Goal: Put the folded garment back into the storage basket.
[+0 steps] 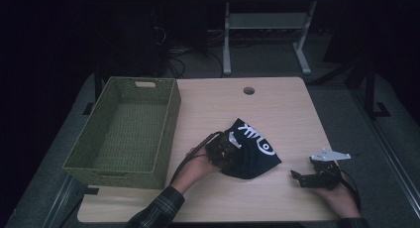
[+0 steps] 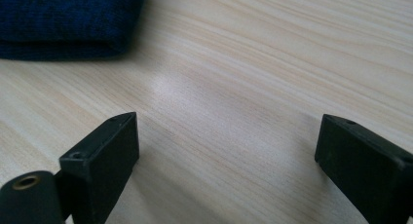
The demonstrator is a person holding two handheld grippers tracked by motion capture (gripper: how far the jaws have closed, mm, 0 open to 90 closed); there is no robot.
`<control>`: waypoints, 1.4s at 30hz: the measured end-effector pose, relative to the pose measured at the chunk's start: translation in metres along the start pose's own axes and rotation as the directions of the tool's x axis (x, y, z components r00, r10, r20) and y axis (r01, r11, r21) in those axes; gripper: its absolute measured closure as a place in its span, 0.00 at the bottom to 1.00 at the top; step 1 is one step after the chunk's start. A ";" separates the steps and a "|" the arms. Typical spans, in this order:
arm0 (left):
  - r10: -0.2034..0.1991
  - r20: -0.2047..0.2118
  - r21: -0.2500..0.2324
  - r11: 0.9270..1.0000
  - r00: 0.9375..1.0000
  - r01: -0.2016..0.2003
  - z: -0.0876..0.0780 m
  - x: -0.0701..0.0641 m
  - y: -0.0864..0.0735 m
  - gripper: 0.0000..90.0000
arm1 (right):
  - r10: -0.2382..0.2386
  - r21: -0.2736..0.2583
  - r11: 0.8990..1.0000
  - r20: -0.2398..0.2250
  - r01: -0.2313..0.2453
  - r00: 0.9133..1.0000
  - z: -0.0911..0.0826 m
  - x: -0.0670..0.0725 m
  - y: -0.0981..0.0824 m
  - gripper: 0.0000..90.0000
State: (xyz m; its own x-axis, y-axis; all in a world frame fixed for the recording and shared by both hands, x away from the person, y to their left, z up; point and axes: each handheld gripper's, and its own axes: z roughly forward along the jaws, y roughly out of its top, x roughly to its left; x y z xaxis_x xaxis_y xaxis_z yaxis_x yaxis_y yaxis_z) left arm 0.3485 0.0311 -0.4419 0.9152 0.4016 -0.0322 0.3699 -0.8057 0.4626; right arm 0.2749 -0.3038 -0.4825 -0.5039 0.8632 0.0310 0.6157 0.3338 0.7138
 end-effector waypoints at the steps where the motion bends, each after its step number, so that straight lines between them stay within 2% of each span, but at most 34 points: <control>1: -0.008 0.011 -0.004 1.000 1.000 0.008 -0.001 0.000 0.000 0.76 | 0.000 0.000 1.000 0.000 0.000 1.000 0.000 0.000 0.000 0.09; 10: -0.019 0.037 -0.053 0.998 0.999 0.021 -0.016 0.001 0.004 0.76 | -0.002 0.001 1.000 0.000 0.002 1.000 0.000 0.000 0.000 0.09; 18: -0.030 0.060 -0.088 0.995 0.998 0.035 -0.036 0.007 0.009 0.77 | -0.002 0.000 1.000 0.000 0.002 1.000 0.000 0.000 0.000 0.10; 27: -0.029 0.064 -0.114 0.993 0.998 0.036 -0.052 0.012 0.016 0.77 | -0.002 0.000 1.000 0.001 0.002 1.000 0.000 0.000 0.000 0.10; 29: -0.040 0.069 -0.128 0.991 0.997 0.048 -0.057 0.012 0.019 0.77 | -0.003 -0.001 1.000 0.000 0.003 1.000 0.000 0.000 0.000 0.09; 33: -0.028 0.067 -0.130 0.991 0.997 0.036 -0.064 0.013 0.021 0.77 | -0.003 0.000 1.000 0.000 0.003 1.000 0.000 0.000 0.000 0.10; 35: -0.041 0.071 -0.144 0.988 0.997 0.051 -0.067 0.013 0.022 0.77 | -0.002 0.001 1.000 0.000 0.002 1.000 0.000 0.000 0.000 0.10; 42: -0.039 0.066 -0.165 0.985 0.997 0.050 -0.082 0.017 0.028 0.77 | -0.002 0.000 1.000 0.000 0.002 1.000 0.000 0.000 0.000 0.09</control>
State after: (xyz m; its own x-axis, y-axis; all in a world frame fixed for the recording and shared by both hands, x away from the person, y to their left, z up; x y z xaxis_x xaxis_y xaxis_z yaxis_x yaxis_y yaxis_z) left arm 0.3607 0.0513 -0.3570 0.9085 0.4036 -0.1086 0.3835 -0.7018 0.6003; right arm 0.2749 -0.3039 -0.4826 -0.5051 0.8626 0.0295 0.6149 0.3356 0.7137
